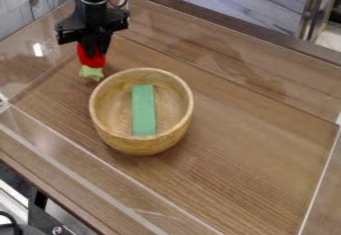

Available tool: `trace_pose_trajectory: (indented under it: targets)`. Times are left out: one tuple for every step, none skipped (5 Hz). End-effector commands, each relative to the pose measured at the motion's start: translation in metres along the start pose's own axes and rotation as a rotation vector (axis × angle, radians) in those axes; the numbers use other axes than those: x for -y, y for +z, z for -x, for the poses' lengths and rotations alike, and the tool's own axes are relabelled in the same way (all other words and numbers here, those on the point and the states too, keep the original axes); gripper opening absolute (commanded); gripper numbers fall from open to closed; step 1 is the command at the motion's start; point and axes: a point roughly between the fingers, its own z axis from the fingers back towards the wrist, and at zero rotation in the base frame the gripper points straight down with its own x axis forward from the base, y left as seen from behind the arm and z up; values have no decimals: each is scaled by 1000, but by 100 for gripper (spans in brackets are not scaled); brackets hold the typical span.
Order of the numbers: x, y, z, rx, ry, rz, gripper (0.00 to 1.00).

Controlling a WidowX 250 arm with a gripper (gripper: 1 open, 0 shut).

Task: Move the red fruit to the left

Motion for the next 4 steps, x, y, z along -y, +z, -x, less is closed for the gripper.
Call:
trace_pose_trajectory:
  targets:
    - [6,8,-12,27,41,11,0]
    - [3,-4,-13,-2,77,-9,100]
    - [0,-14,-14,-40,107,-26,100]
    - [-1,-8,-21,-98,113,-32,100]
